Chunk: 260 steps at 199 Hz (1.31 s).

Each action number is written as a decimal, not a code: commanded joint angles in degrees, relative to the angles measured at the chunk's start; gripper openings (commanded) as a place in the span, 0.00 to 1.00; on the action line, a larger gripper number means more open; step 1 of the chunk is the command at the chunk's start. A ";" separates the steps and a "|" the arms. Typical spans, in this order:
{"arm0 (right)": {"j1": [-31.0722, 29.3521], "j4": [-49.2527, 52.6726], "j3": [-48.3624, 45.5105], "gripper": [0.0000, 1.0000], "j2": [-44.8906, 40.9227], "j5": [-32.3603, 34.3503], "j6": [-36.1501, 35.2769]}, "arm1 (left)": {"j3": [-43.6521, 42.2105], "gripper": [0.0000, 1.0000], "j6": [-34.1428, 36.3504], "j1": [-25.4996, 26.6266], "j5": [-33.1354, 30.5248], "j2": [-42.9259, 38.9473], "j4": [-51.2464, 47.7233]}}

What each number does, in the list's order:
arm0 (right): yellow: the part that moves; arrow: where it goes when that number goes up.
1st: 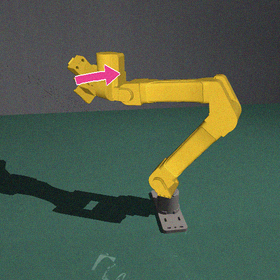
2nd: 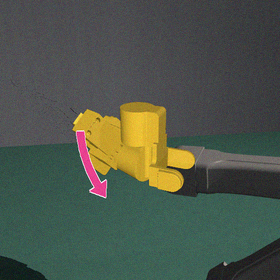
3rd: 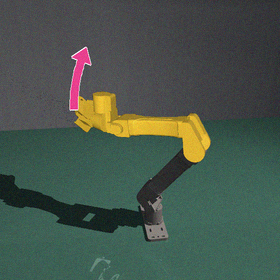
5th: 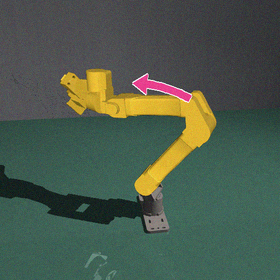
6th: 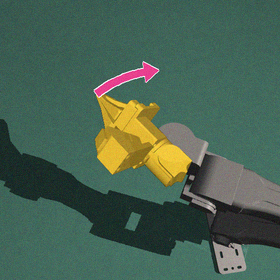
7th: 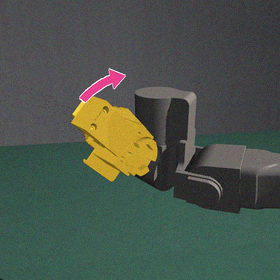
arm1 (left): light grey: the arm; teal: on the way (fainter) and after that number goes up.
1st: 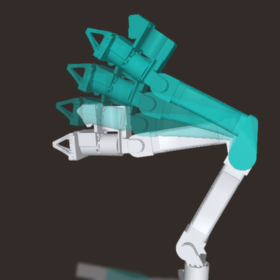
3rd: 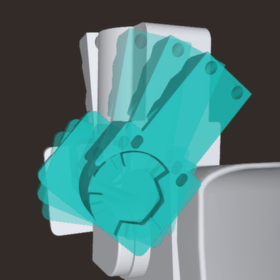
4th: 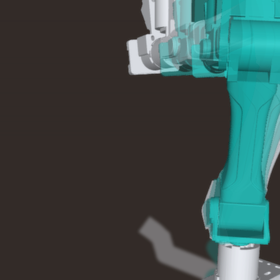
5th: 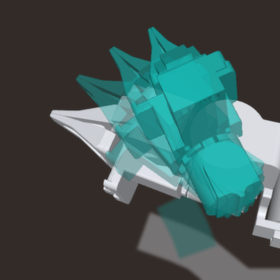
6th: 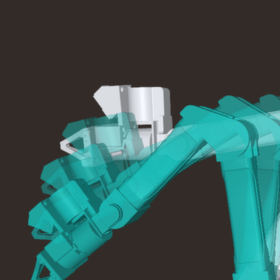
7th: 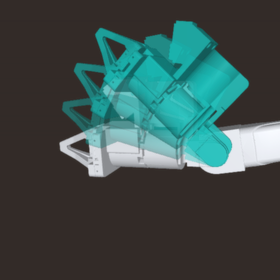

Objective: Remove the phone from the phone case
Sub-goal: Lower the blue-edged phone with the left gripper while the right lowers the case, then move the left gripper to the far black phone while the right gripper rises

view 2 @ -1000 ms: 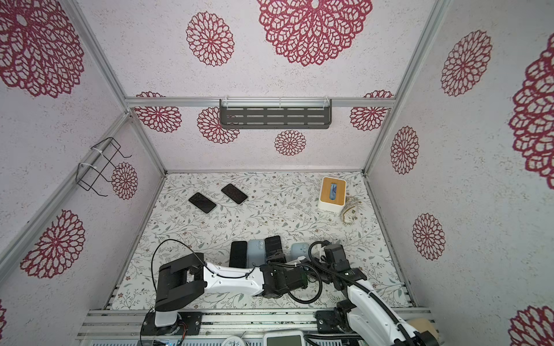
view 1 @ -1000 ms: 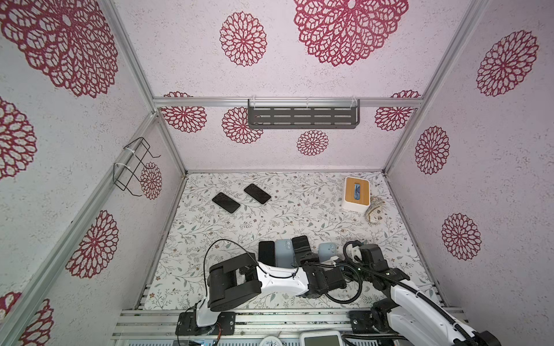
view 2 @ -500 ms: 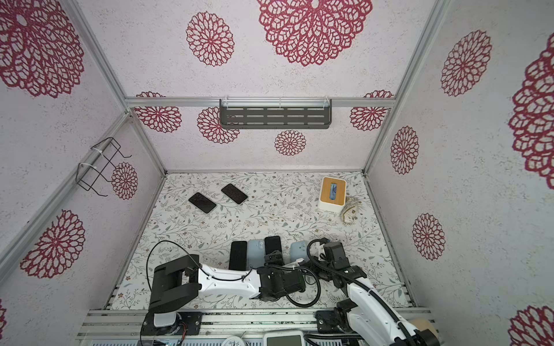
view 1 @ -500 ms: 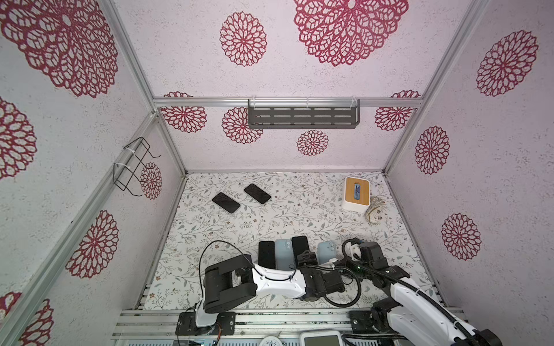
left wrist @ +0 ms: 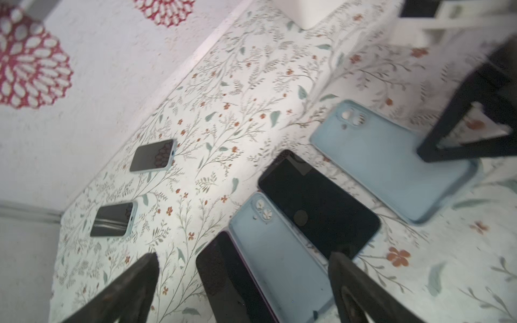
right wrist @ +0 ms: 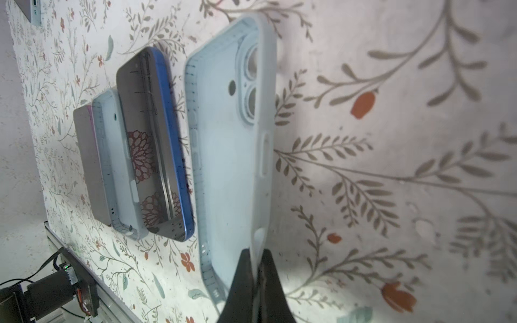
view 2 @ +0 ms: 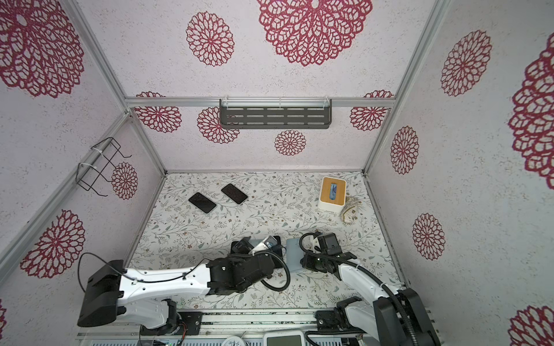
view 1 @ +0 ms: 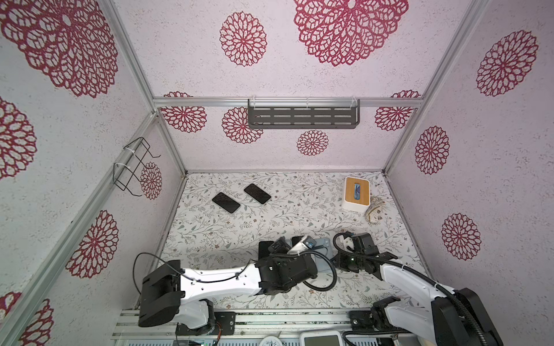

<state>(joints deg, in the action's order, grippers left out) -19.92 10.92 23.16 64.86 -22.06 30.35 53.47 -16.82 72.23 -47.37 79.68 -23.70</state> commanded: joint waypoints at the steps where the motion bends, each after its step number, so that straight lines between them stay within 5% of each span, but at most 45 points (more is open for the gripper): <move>1: 0.05 -1.76 1.95 0.00 0.88 3.10 -3.74 | -3.63 0.97 -7.73 -3.43 0.17 -7.43 -0.32; 72: -0.83 -9.45 2.20 0.00 7.30 0.90 -3.61 | -8.87 0.97 -19.67 -19.22 6.17 -25.86 -10.12; 156: -5.01 -9.51 2.33 0.00 8.64 1.04 -3.53 | -5.88 0.97 -24.06 -34.43 17.06 -24.45 -13.83; 166: -5.06 -8.99 2.29 0.07 8.63 0.96 -3.69 | -5.60 0.97 -24.56 -36.17 18.06 -24.15 -13.58; 194: -5.13 -5.36 3.20 0.46 5.89 3.61 -4.57 | -5.31 0.97 -24.93 -43.84 23.56 -22.68 -12.74; 207: -5.13 -2.80 4.08 0.76 3.19 5.61 -5.06 | -4.90 0.97 -24.35 -48.87 28.32 -21.11 -12.12; 219: -5.12 0.27 5.48 0.93 0.83 7.77 -5.83 | -3.95 0.97 -23.92 -53.39 31.72 -18.67 -11.81; 260: -5.71 10.06 11.77 0.99 -6.25 13.89 -8.40 | 2.56 0.97 -23.49 -67.08 44.60 -4.38 -7.81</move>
<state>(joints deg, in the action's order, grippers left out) -25.02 13.39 30.09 62.46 -13.67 24.73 51.81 -40.40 11.05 -12.97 68.42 -35.07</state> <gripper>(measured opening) 0.988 0.971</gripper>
